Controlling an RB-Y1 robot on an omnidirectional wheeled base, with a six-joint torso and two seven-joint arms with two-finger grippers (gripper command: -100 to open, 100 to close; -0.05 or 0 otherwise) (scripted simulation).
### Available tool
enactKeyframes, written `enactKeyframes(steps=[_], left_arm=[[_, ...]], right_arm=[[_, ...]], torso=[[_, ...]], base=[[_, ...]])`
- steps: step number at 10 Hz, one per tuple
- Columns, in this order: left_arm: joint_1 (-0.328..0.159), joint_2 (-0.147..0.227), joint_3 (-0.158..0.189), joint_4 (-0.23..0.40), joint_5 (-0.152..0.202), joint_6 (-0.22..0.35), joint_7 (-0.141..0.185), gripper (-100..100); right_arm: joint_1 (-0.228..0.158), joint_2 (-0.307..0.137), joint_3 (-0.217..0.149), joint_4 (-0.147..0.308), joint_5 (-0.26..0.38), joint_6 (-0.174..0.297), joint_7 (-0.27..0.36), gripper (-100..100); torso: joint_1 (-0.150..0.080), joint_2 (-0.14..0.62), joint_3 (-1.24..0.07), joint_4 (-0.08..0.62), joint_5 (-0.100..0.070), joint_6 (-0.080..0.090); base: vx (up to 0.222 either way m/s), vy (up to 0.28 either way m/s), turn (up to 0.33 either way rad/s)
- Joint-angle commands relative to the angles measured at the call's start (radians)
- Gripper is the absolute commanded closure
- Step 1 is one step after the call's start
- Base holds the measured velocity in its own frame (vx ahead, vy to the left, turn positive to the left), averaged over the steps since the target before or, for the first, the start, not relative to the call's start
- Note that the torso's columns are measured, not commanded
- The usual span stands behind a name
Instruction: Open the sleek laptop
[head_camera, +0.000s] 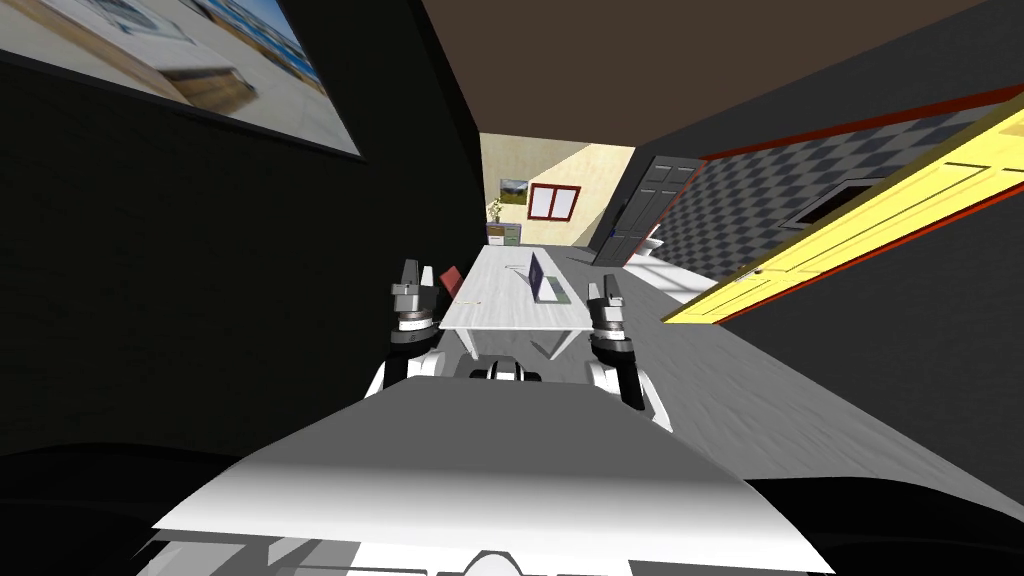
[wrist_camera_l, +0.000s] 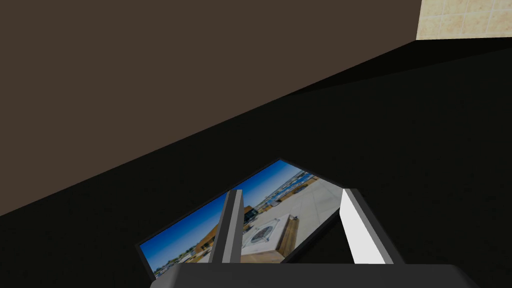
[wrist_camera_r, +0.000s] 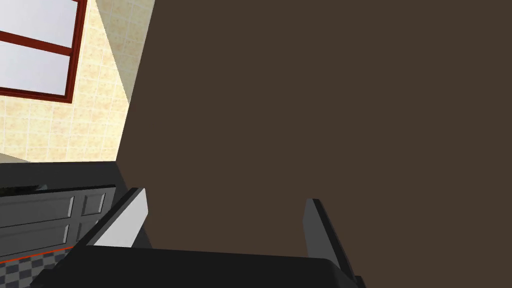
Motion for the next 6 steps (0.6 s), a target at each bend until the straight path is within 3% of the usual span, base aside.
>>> enactKeyframes(steps=[1, 6], left_arm=[[0.000, 0.000, 0.000, 0.000, 0.000, 0.000, 0.000, 0], [0.000, 0.000, 0.000, 0.000, 0.000, 0.000, 0.000, 0]], right_arm=[[-0.029, -0.040, -0.014, 0.048, 0.069, 0.019, 0.071, -100], [-0.092, -0.096, -0.045, 0.162, 0.219, 0.055, 0.214, -100]], torso=[[0.001, 0.000, 0.000, 0.000, 0.000, 0.000], [0.000, 0.000, 0.000, 0.000, 0.000, 0.000]], base=[[0.017, 0.088, 0.029], [0.015, 0.087, 0.029]])
